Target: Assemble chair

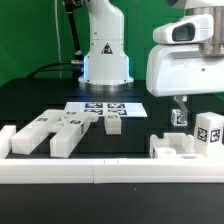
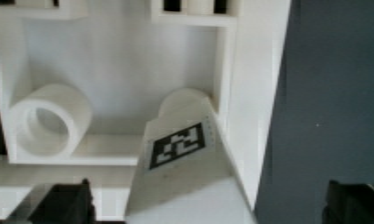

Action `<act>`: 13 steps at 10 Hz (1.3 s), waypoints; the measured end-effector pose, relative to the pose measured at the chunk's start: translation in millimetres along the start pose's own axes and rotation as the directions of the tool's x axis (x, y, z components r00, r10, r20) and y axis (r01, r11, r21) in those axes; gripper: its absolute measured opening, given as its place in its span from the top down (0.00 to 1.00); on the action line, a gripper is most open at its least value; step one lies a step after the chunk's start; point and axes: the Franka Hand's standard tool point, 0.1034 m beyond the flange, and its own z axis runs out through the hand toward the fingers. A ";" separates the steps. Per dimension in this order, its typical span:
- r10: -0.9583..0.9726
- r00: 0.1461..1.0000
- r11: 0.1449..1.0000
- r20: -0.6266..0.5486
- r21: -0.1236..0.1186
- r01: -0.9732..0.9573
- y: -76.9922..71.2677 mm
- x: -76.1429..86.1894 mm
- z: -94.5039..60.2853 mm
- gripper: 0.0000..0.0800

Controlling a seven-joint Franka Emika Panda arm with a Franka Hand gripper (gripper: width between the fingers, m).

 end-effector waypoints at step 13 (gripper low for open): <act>0.194 0.981 0.981 -0.003 0.001 -0.194 3.4 0.6 0.0 0.64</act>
Offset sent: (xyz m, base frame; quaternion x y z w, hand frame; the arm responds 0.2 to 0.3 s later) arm 0.0042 -0.0019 0.0014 -0.0003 -0.0080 -0.1295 0.9915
